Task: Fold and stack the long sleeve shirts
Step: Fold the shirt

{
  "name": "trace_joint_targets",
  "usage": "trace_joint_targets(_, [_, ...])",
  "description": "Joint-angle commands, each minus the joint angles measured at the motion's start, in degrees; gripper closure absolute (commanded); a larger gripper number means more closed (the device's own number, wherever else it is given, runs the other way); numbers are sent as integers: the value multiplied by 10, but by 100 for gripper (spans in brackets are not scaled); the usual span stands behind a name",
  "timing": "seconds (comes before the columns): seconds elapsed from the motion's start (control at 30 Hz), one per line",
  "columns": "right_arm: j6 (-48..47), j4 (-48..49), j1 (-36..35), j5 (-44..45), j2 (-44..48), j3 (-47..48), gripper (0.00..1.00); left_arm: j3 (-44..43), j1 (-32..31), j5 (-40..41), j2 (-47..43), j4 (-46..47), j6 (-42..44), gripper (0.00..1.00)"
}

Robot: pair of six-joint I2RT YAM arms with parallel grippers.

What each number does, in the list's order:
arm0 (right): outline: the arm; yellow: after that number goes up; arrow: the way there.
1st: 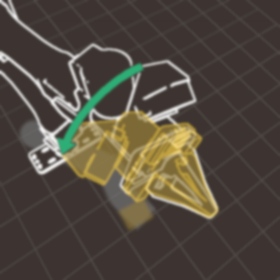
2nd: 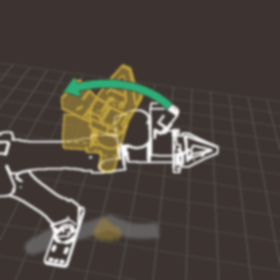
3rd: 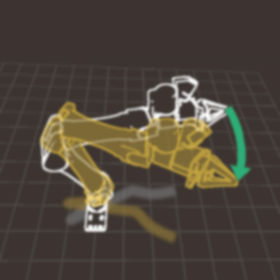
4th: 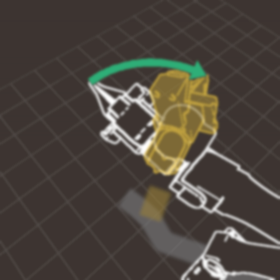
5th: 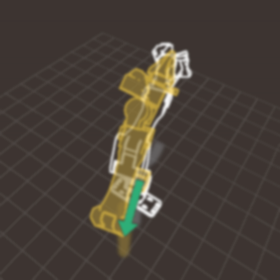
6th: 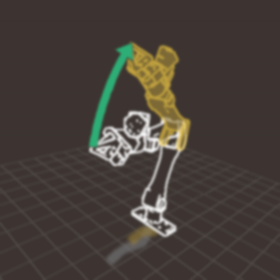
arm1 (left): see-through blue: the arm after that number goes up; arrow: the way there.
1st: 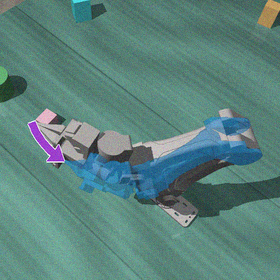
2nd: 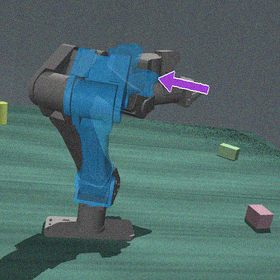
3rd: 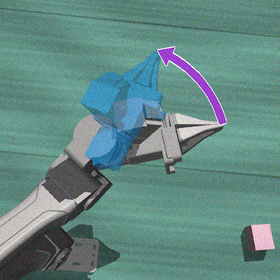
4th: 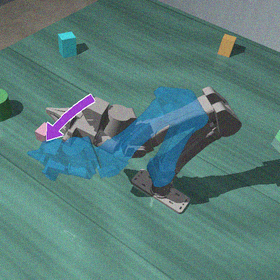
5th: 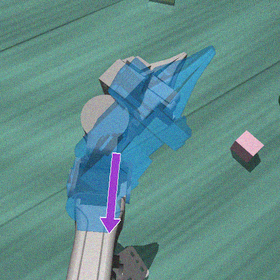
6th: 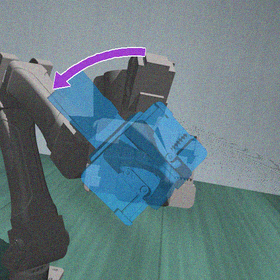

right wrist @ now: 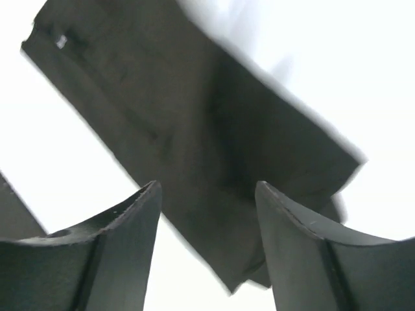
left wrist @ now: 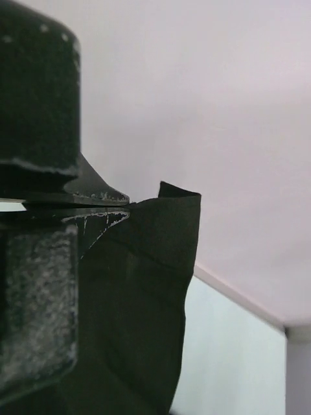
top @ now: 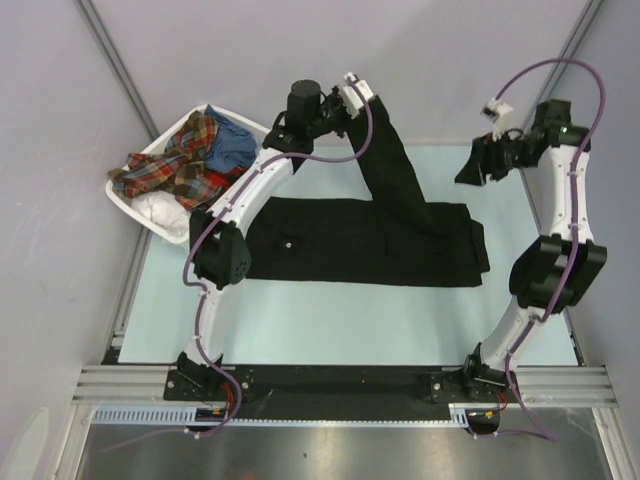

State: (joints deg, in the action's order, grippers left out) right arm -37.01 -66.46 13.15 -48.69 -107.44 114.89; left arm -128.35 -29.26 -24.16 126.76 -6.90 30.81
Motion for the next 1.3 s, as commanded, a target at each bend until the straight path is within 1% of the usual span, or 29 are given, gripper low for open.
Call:
trace_joint_targets(0.0, [8,48,-31,13,133,-182,38,-34,7,105,53,56,-160,100])
trace_joint_targets(0.03, [15,95,-44,32,150,-216,44,-26,7,101,56,64,-171,100])
trace_joint_targets(0.07, [19,116,-51,45,166,-246,46,-16,6,98,56,91,-177,100])
trace_joint_targets(0.13, [20,161,-72,79,201,-323,51,17,6,90,54,113,-186,100])
trace_joint_targets(0.2, [26,189,-106,104,214,-364,53,46,6,85,49,144,-183,100])
trace_joint_targets(0.23, [30,213,-116,121,213,-394,55,53,7,85,47,152,-179,100])
trace_joint_targets(0.3, [37,244,-145,145,204,-419,58,57,10,78,47,166,-175,100])
trace_joint_targets(0.33, [38,271,-150,161,186,-438,61,53,10,67,48,167,-170,100])
trace_joint_targets(0.43, [54,314,-146,182,148,-444,67,44,21,49,45,176,-167,100])
trace_joint_targets(0.5, [77,331,-137,182,108,-437,69,48,35,-10,38,189,-169,100])
trace_joint_targets(0.53, [87,351,-136,184,97,-434,72,50,39,-34,31,194,-168,100])
trace_joint_targets(0.57, [112,362,-136,186,74,-429,73,54,48,-84,25,204,-168,100])
trace_joint_targets(0.6, [120,371,-121,183,66,-426,74,68,53,-107,19,212,-167,100])
trace_joint_targets(0.63, [129,387,-119,184,58,-426,75,78,57,-136,3,222,-164,100])
trace_joint_targets(0.67, [143,396,-117,185,52,-427,75,91,66,-182,-5,247,-163,100])
trace_joint_targets(0.73, [174,419,-108,176,39,-434,75,124,73,-223,-26,263,-155,100])
trace_joint_targets(0.83, [196,422,-100,156,25,-443,74,146,76,-271,-41,242,-122,99])
trace_joint_targets(0.87, [198,417,-100,150,21,-444,74,149,76,-284,-48,216,-113,98])
trace_joint_targets(0.93, [191,384,-101,137,14,-442,73,156,76,-325,-54,184,-79,98])
trace_joint_targets(0.97, [186,373,-94,128,18,-441,73,161,76,-334,-64,162,-68,98])
trace_joint_targets(1.0, [183,355,-88,100,23,-439,71,175,76,-338,-70,154,-57,98])
trace_joint_targets(1.03, [179,353,-76,84,41,-437,70,182,76,-346,-77,145,-28,98])
trace_joint_targets(1.1, [186,354,-47,63,57,-430,69,209,76,-345,-94,134,-1,99])
trace_joint_targets(1.17, [181,357,-37,75,58,-419,69,222,78,-349,-101,140,12,100])
trace_joint_targets(1.27, [166,340,-44,104,29,-407,73,222,79,-353,-104,148,7,100])
